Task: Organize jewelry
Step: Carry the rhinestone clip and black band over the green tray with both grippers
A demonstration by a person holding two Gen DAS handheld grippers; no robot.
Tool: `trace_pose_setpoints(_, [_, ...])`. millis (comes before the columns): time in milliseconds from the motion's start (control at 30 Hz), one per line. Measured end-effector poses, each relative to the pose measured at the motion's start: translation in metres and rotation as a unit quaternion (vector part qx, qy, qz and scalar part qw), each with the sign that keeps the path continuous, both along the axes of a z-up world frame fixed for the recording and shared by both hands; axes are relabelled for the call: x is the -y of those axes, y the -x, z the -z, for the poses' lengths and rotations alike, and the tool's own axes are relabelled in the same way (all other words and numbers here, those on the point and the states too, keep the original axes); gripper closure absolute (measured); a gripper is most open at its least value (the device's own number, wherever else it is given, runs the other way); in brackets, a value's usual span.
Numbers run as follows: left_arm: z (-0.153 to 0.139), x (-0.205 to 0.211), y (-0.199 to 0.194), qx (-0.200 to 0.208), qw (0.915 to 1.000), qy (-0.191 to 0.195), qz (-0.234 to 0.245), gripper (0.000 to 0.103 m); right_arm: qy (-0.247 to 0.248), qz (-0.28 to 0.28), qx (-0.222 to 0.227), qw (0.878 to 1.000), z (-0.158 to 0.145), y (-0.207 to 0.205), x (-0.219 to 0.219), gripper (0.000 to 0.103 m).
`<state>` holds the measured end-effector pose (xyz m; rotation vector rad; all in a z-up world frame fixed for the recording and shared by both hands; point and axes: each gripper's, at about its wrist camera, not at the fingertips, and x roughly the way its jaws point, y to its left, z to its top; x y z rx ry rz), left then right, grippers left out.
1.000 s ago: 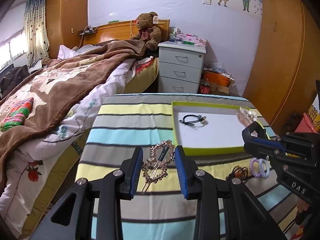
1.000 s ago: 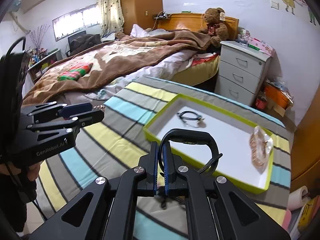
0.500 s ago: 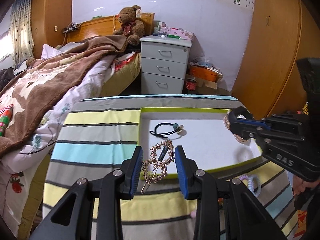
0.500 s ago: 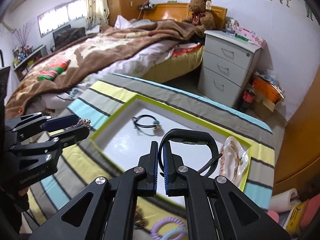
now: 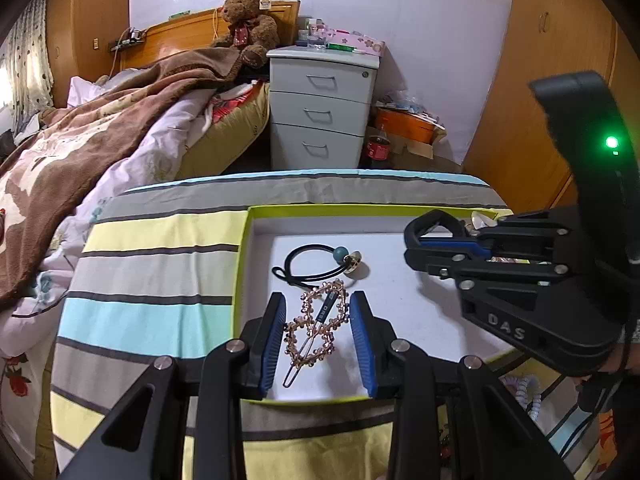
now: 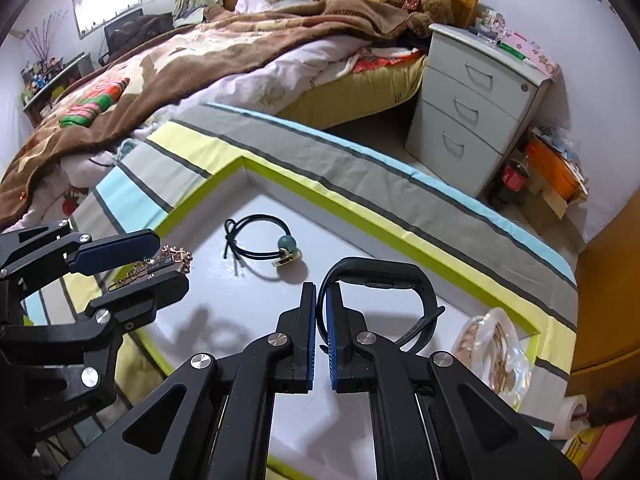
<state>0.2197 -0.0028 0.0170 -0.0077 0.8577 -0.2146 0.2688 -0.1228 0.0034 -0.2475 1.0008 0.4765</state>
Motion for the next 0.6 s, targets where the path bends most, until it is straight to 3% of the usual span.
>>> trace_pose_setpoints(600, [0.028,0.006,-0.02,-0.041,0.9991,-0.008,-0.003,0.068,0.018,-0.013,-0.029,0.999,0.021,-0.02,-0.007,0.098])
